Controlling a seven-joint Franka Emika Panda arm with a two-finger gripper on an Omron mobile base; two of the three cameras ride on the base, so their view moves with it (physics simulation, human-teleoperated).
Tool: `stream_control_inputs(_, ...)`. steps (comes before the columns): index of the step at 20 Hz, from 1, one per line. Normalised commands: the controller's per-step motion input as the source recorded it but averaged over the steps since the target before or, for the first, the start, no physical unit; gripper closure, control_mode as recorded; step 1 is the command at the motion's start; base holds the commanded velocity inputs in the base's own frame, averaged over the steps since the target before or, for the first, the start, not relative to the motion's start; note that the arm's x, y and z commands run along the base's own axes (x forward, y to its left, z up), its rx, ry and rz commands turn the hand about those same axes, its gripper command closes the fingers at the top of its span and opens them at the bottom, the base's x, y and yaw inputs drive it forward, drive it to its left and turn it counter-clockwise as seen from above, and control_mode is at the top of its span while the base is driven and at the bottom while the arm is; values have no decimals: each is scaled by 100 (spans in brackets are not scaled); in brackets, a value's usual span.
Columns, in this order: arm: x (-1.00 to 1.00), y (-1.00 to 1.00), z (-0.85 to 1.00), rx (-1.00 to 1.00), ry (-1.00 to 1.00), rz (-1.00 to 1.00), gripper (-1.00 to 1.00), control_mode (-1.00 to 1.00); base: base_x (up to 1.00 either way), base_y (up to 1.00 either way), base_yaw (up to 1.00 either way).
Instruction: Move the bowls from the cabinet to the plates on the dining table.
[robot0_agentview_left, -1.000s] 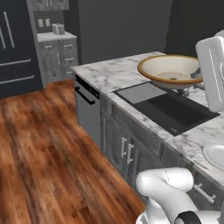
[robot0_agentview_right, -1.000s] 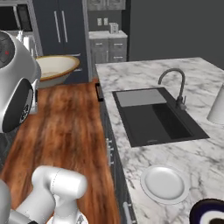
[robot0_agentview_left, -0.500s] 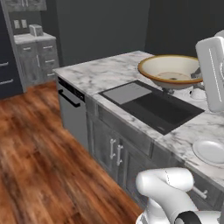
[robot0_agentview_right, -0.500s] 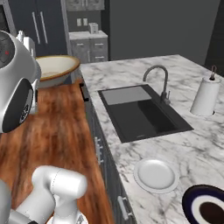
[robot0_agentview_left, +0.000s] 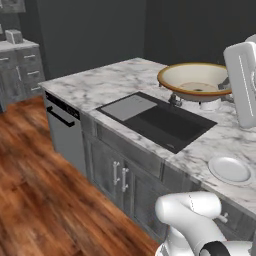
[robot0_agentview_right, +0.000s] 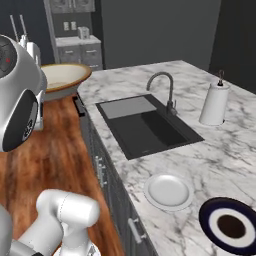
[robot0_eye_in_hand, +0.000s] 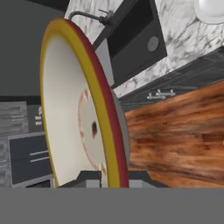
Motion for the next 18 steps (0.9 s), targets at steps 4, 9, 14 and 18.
stream_control_inputs(4, 0, 0, 0, 0, 0, 0, 100, 100, 0, 0, -25)
stream_control_inputs(9, 0, 0, 0, 0, 0, 0, 100, 100, 0, 0, -25)
stream_control_inputs(14, 0, 0, 0, 0, 0, 0, 100, 100, 0, 0, -25)
stream_control_inputs(18, 0, 0, 0, 0, 0, 0, 100, 100, 0, 0, -25)
